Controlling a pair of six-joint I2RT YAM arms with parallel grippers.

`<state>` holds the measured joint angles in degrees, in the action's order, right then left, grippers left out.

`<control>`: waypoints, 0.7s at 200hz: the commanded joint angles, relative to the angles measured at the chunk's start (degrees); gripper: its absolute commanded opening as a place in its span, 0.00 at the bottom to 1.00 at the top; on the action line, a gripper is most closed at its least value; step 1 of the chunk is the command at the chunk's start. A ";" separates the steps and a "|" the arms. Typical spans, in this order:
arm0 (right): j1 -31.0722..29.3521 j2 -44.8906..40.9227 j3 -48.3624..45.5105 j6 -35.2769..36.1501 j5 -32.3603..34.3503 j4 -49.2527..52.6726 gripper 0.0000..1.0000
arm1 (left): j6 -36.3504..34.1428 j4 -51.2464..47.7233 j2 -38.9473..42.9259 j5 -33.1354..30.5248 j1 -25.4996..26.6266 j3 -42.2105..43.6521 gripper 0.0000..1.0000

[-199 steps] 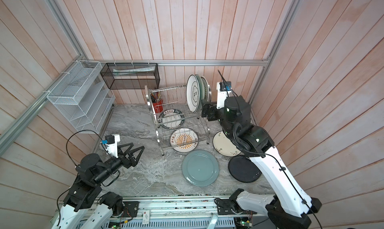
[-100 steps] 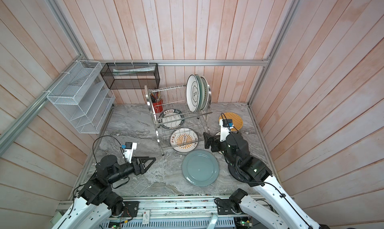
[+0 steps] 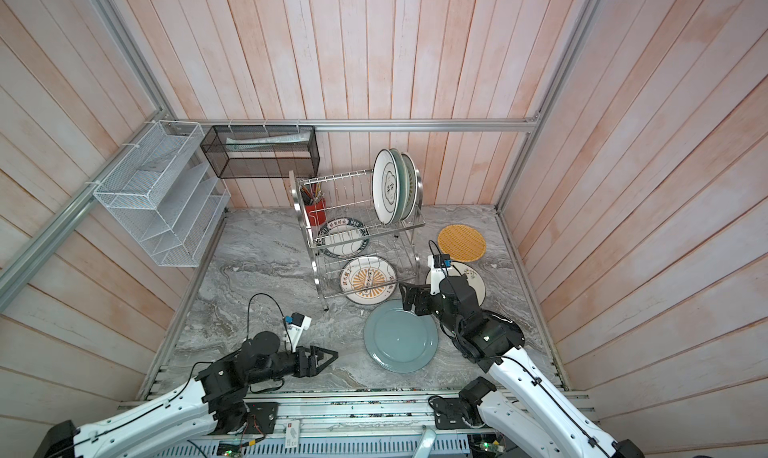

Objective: Load the plates into the dish rack

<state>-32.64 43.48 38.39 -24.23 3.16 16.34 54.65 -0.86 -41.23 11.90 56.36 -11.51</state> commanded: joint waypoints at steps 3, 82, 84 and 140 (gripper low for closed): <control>1.40 -0.23 -1.35 -2.53 -5.91 -3.89 0.98 | 4.76 13.58 -11.07 -7.57 4.86 -2.09 0.89; 1.98 -2.50 -4.85 -6.07 -11.82 -4.52 0.98 | 15.53 32.29 -39.35 -12.14 7.89 -9.23 0.83; 1.97 -2.63 -4.82 -6.09 -11.92 -4.55 0.98 | 15.69 32.45 -39.65 -12.29 7.89 -9.28 0.82; 2.12 -2.37 -6.14 -7.67 -14.85 -5.86 0.98 | 22.13 38.28 -48.78 -11.59 6.60 -8.65 0.75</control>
<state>-30.92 41.04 33.06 -30.63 -9.30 12.32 72.62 31.92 -85.67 -0.30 63.81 -20.80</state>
